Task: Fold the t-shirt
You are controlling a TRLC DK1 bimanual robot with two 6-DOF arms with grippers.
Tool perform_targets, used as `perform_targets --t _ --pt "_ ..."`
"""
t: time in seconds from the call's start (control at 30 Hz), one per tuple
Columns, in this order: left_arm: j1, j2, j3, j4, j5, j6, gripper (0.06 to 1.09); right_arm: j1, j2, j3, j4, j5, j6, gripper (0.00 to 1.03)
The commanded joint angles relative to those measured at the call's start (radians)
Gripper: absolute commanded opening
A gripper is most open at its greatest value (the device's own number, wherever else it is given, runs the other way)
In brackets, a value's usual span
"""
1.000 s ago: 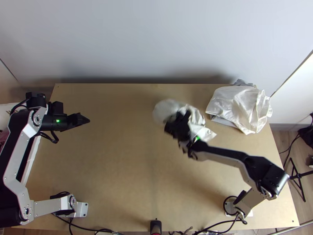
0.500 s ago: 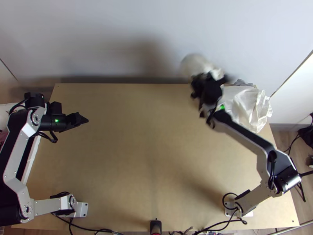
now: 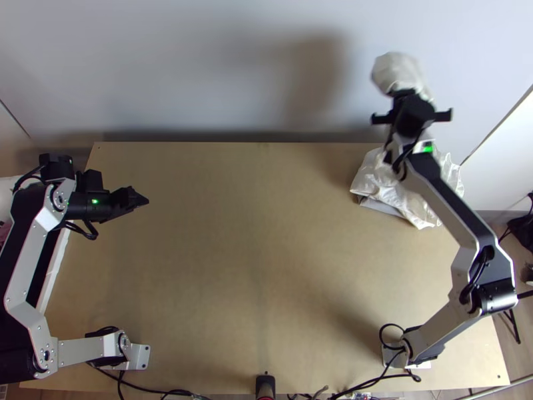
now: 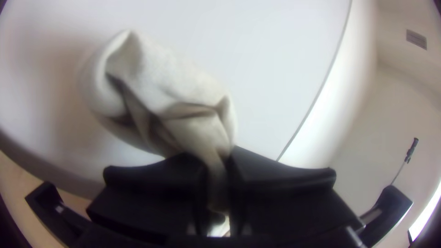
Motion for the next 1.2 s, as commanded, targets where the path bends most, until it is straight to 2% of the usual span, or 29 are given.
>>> perform_targets --t 0.0,0.17,0.37,0.6,0.73,0.8,0.9,1.17 --pt "-0.002 0.002 0.006 0.008 -0.027 -0.027 0.85 -0.157 0.050 0.165 -0.046 -0.052 0.059 0.03" --pt "0.008 0.002 0.010 0.008 -0.032 -0.027 0.85 -0.286 0.058 0.250 -0.087 -0.129 0.042 0.03" --pt "0.005 0.010 0.015 0.009 -0.037 -0.042 0.85 -0.392 0.020 0.259 -0.103 -0.227 -0.016 0.03" --pt "0.001 0.013 0.000 0.014 -0.038 -0.060 0.85 -0.510 0.041 0.326 -0.055 -0.407 -0.193 0.03" --pt "0.018 0.004 -0.028 0.011 -0.038 -0.047 0.85 -0.534 -0.011 0.274 -0.084 -0.540 -0.260 0.03" --pt "0.041 -0.001 -0.042 0.008 -0.038 -0.025 0.85 -0.533 -0.068 0.211 -0.133 -0.611 -0.271 0.03" --pt "0.071 -0.001 -0.050 0.008 -0.037 -0.002 0.85 -0.490 -0.163 0.079 -0.162 -0.663 -0.302 0.03" --pt "0.085 0.005 -0.051 0.014 -0.037 0.018 0.85 -0.316 -0.364 -0.241 -0.202 -0.666 -0.299 0.03"
